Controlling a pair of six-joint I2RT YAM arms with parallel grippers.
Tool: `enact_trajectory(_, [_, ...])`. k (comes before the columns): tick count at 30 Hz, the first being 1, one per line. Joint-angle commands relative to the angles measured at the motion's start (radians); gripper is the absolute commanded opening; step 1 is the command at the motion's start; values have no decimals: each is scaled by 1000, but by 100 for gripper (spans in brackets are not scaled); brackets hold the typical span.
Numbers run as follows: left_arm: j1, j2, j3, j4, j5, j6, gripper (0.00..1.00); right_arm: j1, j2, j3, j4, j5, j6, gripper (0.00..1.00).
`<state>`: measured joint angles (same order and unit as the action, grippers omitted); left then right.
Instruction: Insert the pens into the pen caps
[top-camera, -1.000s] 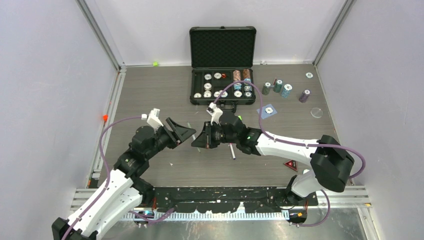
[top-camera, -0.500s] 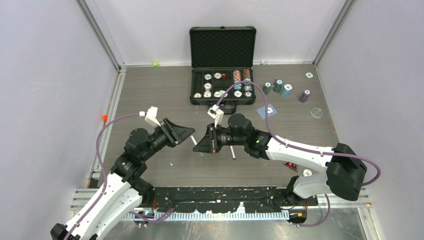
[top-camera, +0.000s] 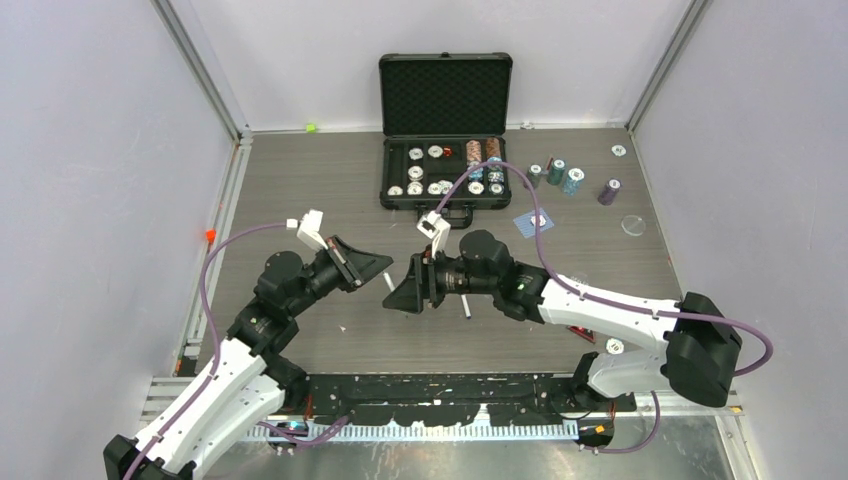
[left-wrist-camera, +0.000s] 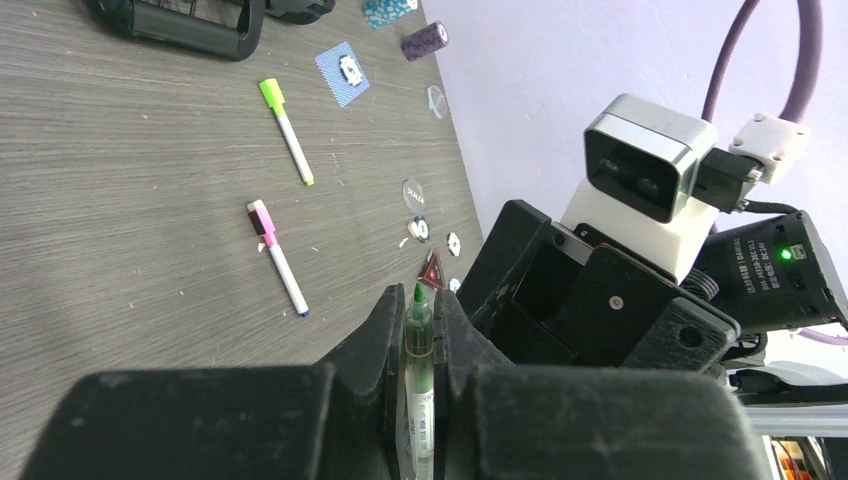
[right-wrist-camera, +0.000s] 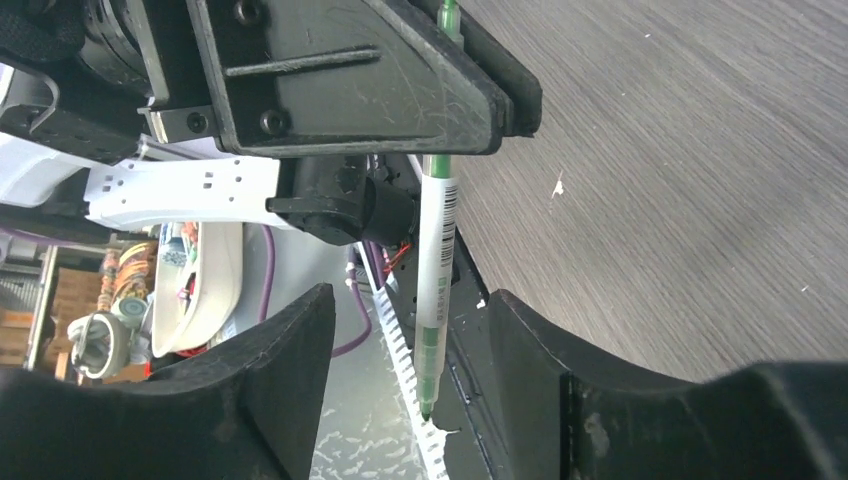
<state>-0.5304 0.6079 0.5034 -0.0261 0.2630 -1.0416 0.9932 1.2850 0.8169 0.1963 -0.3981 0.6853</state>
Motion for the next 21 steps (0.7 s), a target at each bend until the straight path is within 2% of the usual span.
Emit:
enact_trajectory(1, [-5, 3, 11, 37, 13, -3, 0, 4, -34, 46, 4, 67, -40, 63])
enact_trajectory(5, [-5, -2, 13, 38, 10, -12, 0, 5, -15, 69, 2, 68, -46, 62])
enact_trajectory(17, [-5, -31, 3, 45, 12, -7, 0, 5, 51, 116, -5, 73, -47, 42])
enact_trajectory(21, [-5, -27, 5, 40, 24, 1, 0, 5, 77, 128, -1, 60, -42, 39])
